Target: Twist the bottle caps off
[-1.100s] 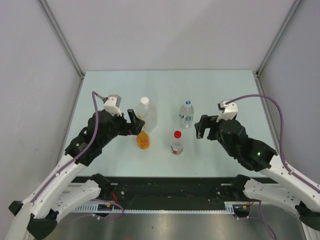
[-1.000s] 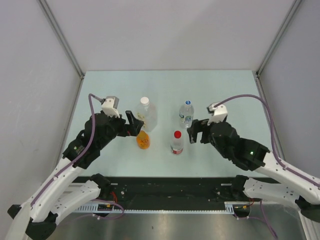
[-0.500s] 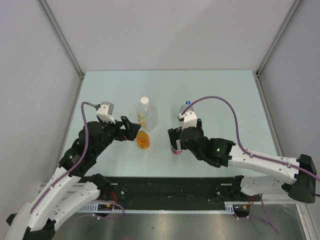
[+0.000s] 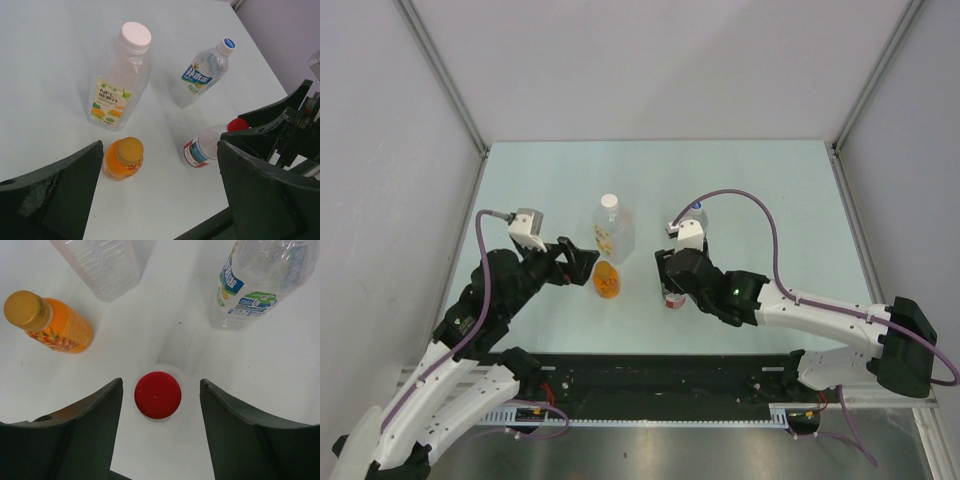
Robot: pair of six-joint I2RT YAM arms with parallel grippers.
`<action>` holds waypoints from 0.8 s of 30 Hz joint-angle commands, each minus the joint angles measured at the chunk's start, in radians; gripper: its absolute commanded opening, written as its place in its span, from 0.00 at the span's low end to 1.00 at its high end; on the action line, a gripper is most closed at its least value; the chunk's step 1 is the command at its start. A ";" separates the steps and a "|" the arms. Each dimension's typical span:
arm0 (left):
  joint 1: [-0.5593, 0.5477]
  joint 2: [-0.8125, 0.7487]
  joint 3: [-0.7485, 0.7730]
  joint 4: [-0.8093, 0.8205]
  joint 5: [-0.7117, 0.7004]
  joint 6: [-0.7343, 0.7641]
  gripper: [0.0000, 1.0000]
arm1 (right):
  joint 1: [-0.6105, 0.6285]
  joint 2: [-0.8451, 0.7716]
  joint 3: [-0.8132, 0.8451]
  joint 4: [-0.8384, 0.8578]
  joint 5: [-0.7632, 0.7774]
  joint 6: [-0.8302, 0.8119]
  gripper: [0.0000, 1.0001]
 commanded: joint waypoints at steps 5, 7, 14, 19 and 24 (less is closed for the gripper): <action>0.004 -0.015 -0.009 0.009 0.016 0.026 1.00 | -0.020 0.046 0.004 0.043 -0.013 0.011 0.61; 0.004 -0.018 -0.013 0.011 0.018 0.026 1.00 | -0.021 0.049 0.002 0.038 -0.013 0.012 0.56; 0.002 -0.015 -0.012 0.015 0.018 0.030 1.00 | -0.006 -0.026 -0.015 0.048 0.010 0.009 0.32; 0.004 -0.015 -0.018 0.115 0.232 0.056 1.00 | 0.036 -0.172 -0.016 0.046 0.025 0.019 0.25; 0.002 0.005 -0.030 0.305 0.375 0.004 1.00 | -0.087 -0.334 -0.027 0.043 -0.195 0.092 0.09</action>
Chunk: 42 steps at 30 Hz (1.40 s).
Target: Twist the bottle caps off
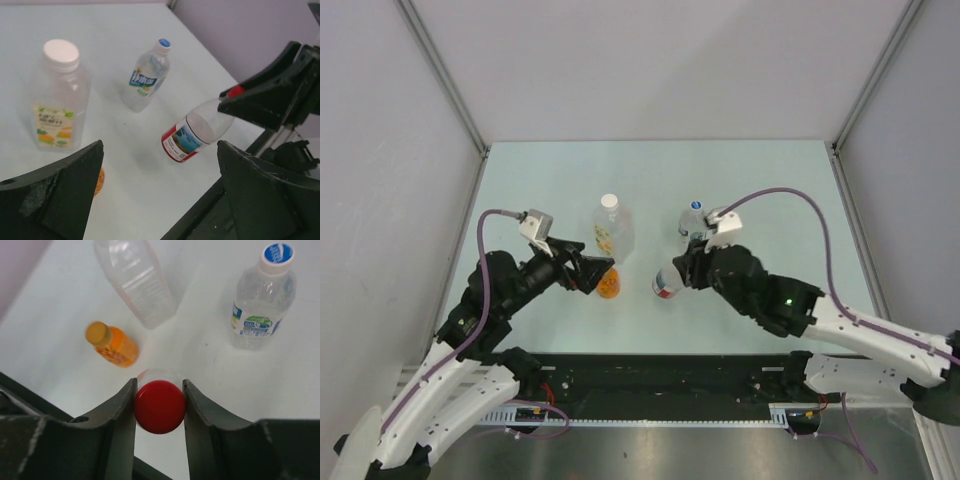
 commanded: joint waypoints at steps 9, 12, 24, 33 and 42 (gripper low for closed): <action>-0.010 0.201 0.159 0.278 0.495 0.017 1.00 | -0.389 -0.339 -0.048 0.131 -0.732 0.216 0.00; -0.035 0.218 0.157 0.340 0.523 0.027 1.00 | -0.419 -0.370 -0.045 0.172 -0.858 0.259 0.00; -0.239 0.371 0.281 0.274 0.501 0.187 1.00 | -0.431 -0.329 0.015 0.132 -0.949 0.250 0.00; -0.288 0.416 0.235 0.254 0.520 0.205 1.00 | -0.422 -0.312 0.018 0.168 -0.959 0.244 0.00; -0.289 0.451 0.199 0.291 0.526 0.187 1.00 | -0.374 -0.292 0.050 0.188 -0.953 0.221 0.00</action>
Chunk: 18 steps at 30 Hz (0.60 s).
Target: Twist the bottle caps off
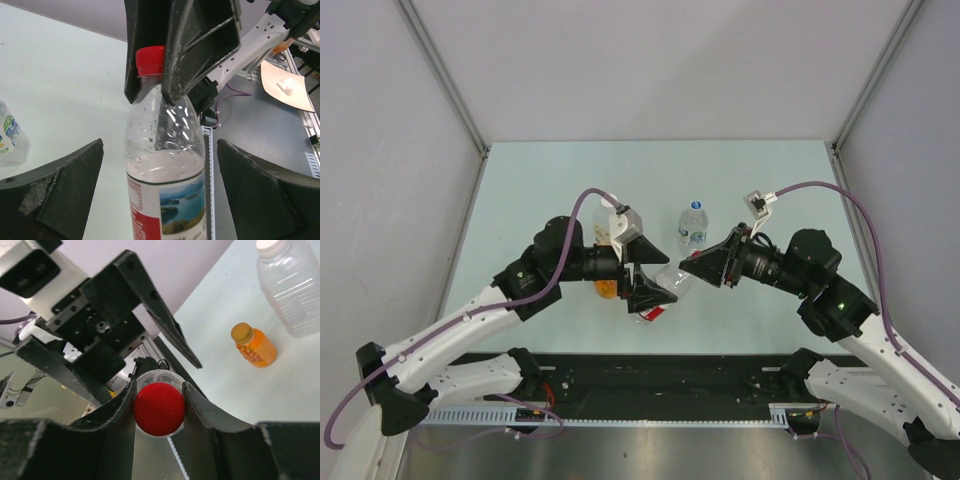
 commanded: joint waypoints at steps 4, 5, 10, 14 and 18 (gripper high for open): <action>-0.013 0.034 -0.032 0.084 0.049 -0.018 1.00 | 0.053 0.003 0.078 0.047 0.014 -0.051 0.00; -0.015 0.037 -0.034 0.087 0.051 -0.020 1.00 | 0.054 0.004 0.078 0.047 0.017 -0.056 0.00; -0.021 0.039 -0.048 0.095 0.063 -0.024 1.00 | 0.059 0.000 0.079 0.056 0.020 -0.061 0.00; -0.023 0.036 -0.058 0.130 0.091 -0.030 0.98 | 0.060 0.003 0.078 0.059 0.020 -0.064 0.00; -0.026 0.031 -0.071 0.151 0.105 -0.041 0.98 | 0.065 0.004 0.079 0.064 0.021 -0.065 0.00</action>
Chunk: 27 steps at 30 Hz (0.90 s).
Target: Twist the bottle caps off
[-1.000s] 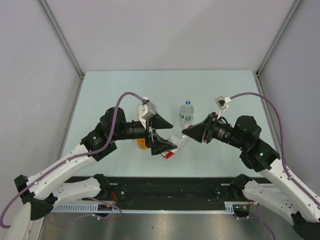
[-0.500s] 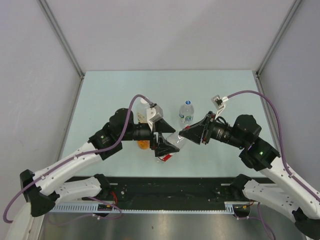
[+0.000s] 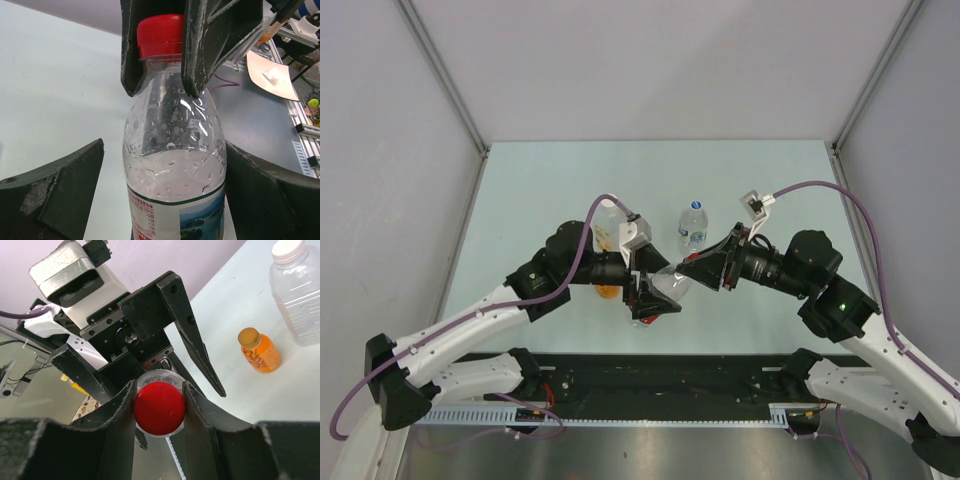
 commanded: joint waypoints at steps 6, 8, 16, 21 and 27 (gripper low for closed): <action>-0.014 -0.003 -0.020 0.079 0.086 -0.018 0.78 | 0.023 -0.001 0.048 0.060 0.018 -0.027 0.00; -0.015 0.001 -0.017 0.076 0.090 -0.014 0.70 | 0.030 -0.001 0.048 0.058 0.021 -0.030 0.00; -0.015 -0.014 -0.018 0.066 0.083 0.001 0.52 | 0.038 -0.008 0.050 0.054 0.020 -0.029 0.59; -0.015 -0.028 -0.004 0.034 0.049 0.030 0.51 | 0.040 -0.036 0.088 0.015 0.072 -0.027 1.00; -0.026 -0.025 0.036 -0.038 -0.098 0.081 0.08 | 0.041 -0.093 0.165 -0.083 0.280 -0.048 1.00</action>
